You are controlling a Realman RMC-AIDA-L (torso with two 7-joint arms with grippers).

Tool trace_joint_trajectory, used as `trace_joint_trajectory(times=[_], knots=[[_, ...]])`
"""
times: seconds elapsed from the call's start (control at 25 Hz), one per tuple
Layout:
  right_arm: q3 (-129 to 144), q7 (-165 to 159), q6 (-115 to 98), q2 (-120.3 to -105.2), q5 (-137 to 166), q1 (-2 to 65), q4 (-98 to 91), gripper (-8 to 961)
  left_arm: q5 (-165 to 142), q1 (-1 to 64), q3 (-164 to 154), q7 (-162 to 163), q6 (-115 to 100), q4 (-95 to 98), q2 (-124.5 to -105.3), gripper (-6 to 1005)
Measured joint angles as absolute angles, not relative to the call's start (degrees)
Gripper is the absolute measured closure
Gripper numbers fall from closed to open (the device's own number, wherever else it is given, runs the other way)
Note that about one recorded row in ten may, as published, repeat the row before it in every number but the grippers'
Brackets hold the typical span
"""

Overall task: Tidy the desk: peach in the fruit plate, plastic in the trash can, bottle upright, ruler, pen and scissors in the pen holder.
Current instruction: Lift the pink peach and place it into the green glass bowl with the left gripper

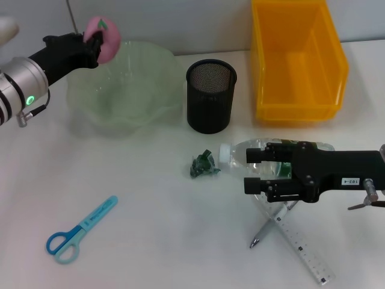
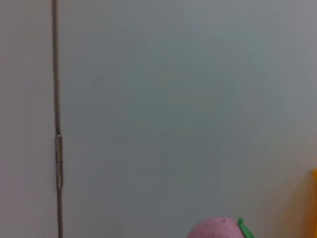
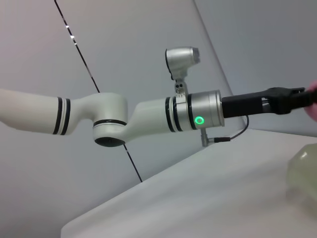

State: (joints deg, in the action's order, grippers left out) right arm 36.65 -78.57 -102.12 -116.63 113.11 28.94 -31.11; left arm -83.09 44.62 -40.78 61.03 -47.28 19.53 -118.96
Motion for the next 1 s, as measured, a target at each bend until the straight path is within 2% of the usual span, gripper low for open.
trace_joint_trajectory(times=[0.16,0.4,0.52,1.0], knots=[[36.65,-78.57,-102.12,-116.68,113.11,29.0,-31.11,223,-82.81,46.61,-41.04,55.77,-44.44,17.37,-119.09,870],[36.65,-78.57,-102.02,-116.79,113.11,29.27,-31.11,225,-82.72,46.72,-41.05,55.23,-44.26,16.86,-119.09,844],[36.65,-78.57,-101.94,-116.81,113.11,29.4,-31.11,226,-82.67,46.82,-41.05,55.11,-44.18,16.05,-119.09,633],[36.65,-78.56,-101.86,-116.81,113.11,29.53,-31.11,231,-82.62,46.38,-41.05,55.08,-44.86,15.82,-119.09,293]])
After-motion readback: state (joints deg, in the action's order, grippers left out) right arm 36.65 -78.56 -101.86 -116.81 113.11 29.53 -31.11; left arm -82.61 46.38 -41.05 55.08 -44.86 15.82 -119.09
